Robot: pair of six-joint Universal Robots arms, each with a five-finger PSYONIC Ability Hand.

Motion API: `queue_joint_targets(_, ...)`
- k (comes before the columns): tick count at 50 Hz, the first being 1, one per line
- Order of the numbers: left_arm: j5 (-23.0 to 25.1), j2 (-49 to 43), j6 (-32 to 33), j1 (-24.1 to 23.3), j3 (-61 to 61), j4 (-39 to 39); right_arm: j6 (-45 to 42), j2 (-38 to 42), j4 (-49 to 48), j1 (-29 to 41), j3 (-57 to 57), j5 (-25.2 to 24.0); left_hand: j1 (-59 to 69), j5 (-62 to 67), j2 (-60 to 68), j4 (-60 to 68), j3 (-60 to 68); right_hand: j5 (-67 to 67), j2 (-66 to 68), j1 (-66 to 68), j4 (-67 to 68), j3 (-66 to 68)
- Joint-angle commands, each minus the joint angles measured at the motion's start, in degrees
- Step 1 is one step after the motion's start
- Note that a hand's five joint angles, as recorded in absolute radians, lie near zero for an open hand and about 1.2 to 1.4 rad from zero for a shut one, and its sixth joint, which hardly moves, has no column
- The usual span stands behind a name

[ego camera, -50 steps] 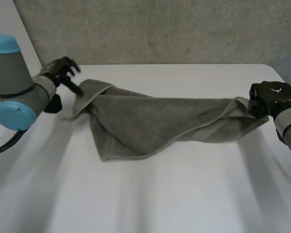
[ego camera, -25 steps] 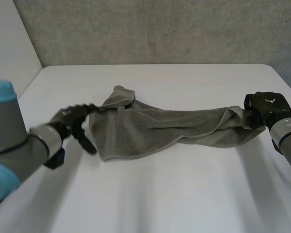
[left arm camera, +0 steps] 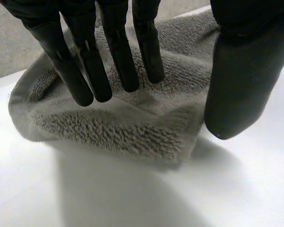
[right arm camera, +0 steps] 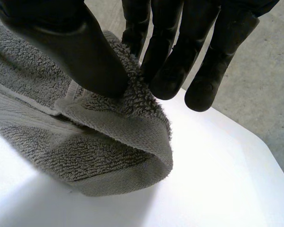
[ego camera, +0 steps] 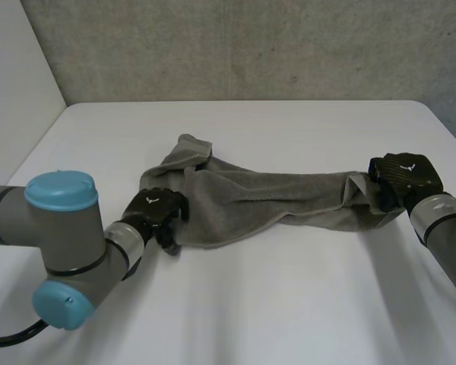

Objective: Fold the towel.

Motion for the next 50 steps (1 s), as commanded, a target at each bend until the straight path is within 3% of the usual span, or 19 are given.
queue_joint_targets(1,-1.91,-2.74,-0.32,-0.42,3.54,-0.18,0.02,0.09,0.07,0.06,-0.01,0.0,-1.02,-10.6,-0.9,-1.11,-0.93,4.06,5.15,4.84,3.54,3.83)
queue_joint_targets(10,-4.38,-5.74,0.03,-0.51,6.36,-0.18,0.02,0.09,-0.02,-0.03,-0.1,0.0,0.16,-9.43,0.28,0.06,0.24,4.06,5.15,4.84,3.54,3.83)
queue_joint_targets(14,-6.14,-5.47,0.03,-0.42,6.97,-0.35,0.11,0.0,0.07,-0.03,-0.28,-0.09,14.63,5.04,14.74,14.53,14.71,4.06,5.15,4.84,3.54,3.83)
queue_joint_targets(16,-7.54,-3.47,-0.06,-0.24,7.06,-0.44,0.2,-0.79,0.68,-0.12,-0.54,-0.18,29.19,19.6,29.3,29.09,29.27,4.06,5.15,4.84,3.54,3.83)
queue_joint_targets(19,-8.07,-1.43,-0.32,-0.24,7.06,-0.44,0.2,-1.32,0.95,0.06,-0.8,0.0,35.46,25.87,35.58,35.37,35.55,4.06,5.15,4.84,3.54,3.83)
queue_joint_targets(25,-8.42,8.24,-0.5,0.37,7.06,-0.79,0.02,-11.52,5.43,0.67,-2.82,-0.18,35.46,25.87,35.58,35.37,35.55,4.06,5.15,4.84,3.54,3.83)
queue_joint_targets(30,-8.07,17.9,-0.06,0.46,7.59,-0.88,-2.6,-23.09,17.44,-0.21,-12.72,-2.54,35.46,25.87,35.58,35.37,35.55,4.06,5.15,4.84,3.54,3.83)
queue_joint_targets(33,-7.89,23.79,0.12,0.46,9.17,-1.58,-4.97,-26.1,24.82,-0.29,-19.58,-4.56,35.46,25.87,35.58,35.37,35.55,4.06,5.15,4.84,3.54,3.83)
queue_joint_targets(38,-7.81,28.1,0.2,1.34,12.59,-7.98,-10.94,-24.53,35.19,-2.05,-26.36,-6.24,35.46,25.87,35.58,35.37,35.55,4.06,5.15,4.84,3.54,3.83)
queue_joint_targets(44,-7.63,26.69,0.29,1.69,12.16,-15.29,-17.29,-21.1,41.11,-2.93,-25.59,-6.59,35.46,25.87,35.58,35.37,35.55,4.06,5.15,4.84,3.54,3.83)
queue_joint_targets(50,-7.72,16.96,0.91,2.21,13.38,-21.88,-21.42,-14.33,41.64,-1.96,-23.48,-6.15,35.46,25.87,35.58,35.37,35.55,4.06,5.15,4.84,3.54,3.83)
